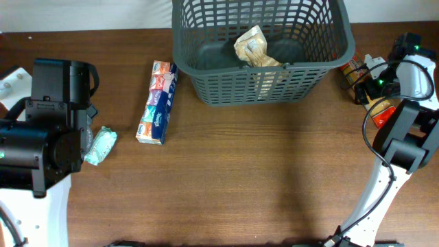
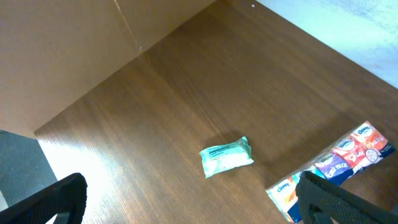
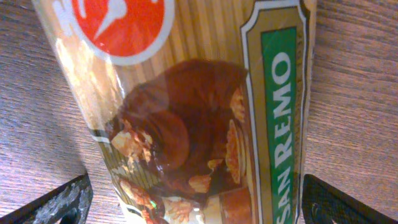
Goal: Pack container
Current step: 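Lift the spaghetti pack with the right gripper and carry it over the basket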
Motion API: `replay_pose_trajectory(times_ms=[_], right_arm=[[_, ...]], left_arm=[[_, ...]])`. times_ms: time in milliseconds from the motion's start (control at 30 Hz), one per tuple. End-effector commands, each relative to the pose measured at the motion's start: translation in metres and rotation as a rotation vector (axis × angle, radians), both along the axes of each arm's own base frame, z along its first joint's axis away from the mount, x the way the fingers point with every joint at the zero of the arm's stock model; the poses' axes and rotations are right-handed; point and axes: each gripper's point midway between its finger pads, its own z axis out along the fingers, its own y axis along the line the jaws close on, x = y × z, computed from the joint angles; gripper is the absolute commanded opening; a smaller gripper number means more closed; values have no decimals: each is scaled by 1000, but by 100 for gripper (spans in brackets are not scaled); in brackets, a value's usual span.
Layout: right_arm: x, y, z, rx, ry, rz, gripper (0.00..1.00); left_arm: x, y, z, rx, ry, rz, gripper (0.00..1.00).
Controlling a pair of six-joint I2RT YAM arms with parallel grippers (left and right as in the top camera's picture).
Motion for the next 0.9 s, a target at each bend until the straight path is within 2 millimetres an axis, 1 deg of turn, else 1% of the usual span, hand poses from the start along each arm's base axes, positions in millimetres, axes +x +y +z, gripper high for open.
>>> replay_pose_trajectory(times_ms=[0,67,100,133,167,200,233,267,300,333,500,567,633,700,733,800,867], right_arm=[[-1,5,-14,20,20,-1,99],[1,4,-14,17,13,-12,99],[2,3,-14,12,7,-27,94],[3,2,-14,10,2,-37,80],[4,1,-14,9,-2,-41,70],[5,1,-13,7,-7,-50,57],[6,0,-13,7,-14,-62,41],[8,0,-13,6,-22,-79,29],[9,-1,-12,5,-31,-94,13],[12,-2,-12,5,-44,-124,4],[21,-6,-8,14,-96,-264,3],[26,-8,1,17,-120,-316,4],[33,-11,17,19,-157,-366,4],[45,-17,54,18,-231,-428,4],[56,-22,101,14,-322,-473,3],[60,-26,149,7,-411,-494,4],[59,-28,204,1,-522,-519,4]], left_arm=[[-4,3,5,0,-24,16,99],[-4,3,5,0,-24,16,99],[-4,3,5,0,-24,16,99],[-4,3,5,0,-24,16,99],[-4,3,5,0,-24,16,99],[-4,3,5,0,-24,16,99],[-4,3,5,0,-24,16,99],[-4,3,5,0,-24,16,99],[-4,3,5,0,-24,16,99],[-4,3,5,0,-24,16,99],[-4,3,5,0,-24,16,99],[-4,3,5,0,-24,16,99],[-4,3,5,0,-24,16,99],[-4,3,5,0,-24,16,99],[-4,3,5,0,-24,16,99],[-4,3,5,0,-24,16,99],[-4,3,5,0,-24,16,99]])
